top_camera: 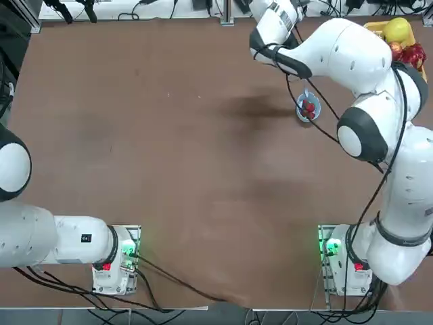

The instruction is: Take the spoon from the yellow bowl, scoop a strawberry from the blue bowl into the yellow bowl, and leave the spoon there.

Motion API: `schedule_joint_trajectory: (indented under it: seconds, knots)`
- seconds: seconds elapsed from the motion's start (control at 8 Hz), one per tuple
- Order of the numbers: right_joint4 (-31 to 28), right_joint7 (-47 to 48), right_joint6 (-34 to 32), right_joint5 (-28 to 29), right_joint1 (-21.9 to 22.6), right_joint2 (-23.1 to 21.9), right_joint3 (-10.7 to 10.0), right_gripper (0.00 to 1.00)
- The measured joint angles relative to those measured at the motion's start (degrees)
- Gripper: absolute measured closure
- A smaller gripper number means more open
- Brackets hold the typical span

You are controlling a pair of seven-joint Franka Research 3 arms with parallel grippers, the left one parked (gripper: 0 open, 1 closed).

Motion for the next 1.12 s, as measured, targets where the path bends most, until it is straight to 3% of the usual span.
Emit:
schedule_joint_trajectory:
  seconds: [1.12]
  knots:
    - [-1.53,0.0,3.68,2.19,-0.12,1.93,-0.32,0.88]
